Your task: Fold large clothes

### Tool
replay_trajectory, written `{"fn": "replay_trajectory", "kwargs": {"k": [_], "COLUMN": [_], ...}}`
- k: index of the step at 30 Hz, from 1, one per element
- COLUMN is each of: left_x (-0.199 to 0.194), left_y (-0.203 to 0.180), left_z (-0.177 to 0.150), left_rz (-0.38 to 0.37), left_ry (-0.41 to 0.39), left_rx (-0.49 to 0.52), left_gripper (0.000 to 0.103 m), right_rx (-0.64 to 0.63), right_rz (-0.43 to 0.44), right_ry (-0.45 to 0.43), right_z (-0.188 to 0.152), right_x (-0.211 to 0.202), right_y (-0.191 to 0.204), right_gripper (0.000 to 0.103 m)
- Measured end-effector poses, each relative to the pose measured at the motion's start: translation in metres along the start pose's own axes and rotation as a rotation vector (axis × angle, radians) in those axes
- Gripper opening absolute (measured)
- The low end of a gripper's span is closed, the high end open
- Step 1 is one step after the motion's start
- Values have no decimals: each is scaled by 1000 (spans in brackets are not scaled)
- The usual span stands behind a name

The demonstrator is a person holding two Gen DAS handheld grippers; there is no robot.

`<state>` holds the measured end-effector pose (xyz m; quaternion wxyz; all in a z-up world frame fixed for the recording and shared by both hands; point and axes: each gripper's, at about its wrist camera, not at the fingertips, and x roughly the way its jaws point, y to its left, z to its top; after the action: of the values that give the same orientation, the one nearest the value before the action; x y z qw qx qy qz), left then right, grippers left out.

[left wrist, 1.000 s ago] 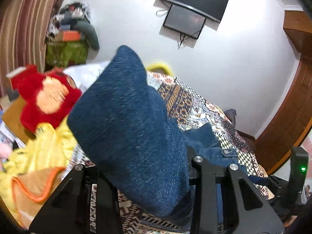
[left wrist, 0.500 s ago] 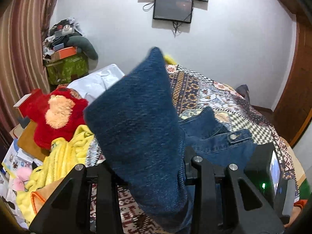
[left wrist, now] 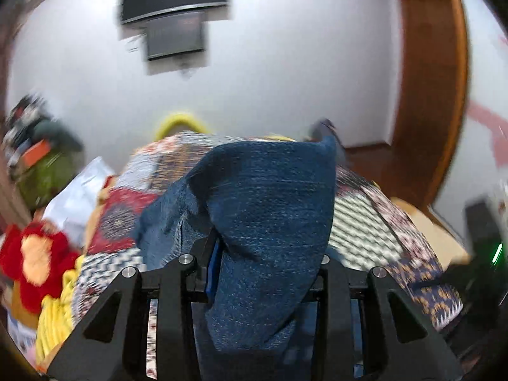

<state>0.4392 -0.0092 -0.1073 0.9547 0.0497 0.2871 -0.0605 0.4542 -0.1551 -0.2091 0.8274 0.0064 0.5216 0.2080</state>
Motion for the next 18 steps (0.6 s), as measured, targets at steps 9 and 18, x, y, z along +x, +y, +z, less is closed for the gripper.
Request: {"fn": "replay_trajectory", "kwargs": {"k": [9,18], "left_x": [23,0], "left_y": [-93,-107], "left_z": [-74,-105], "left_rz": [-60,-145], "left_ry": [213,283], "left_rx": [291,316], "left_gripper": [35,67], "right_rx": [175,168], "right_rz": [-84,-63], "right_ry": [-68,-89], "right_z": [-49,-64], "right_x": [-76,-92], "right_y": [-80,-72], "right_gripper": [103,103]}}
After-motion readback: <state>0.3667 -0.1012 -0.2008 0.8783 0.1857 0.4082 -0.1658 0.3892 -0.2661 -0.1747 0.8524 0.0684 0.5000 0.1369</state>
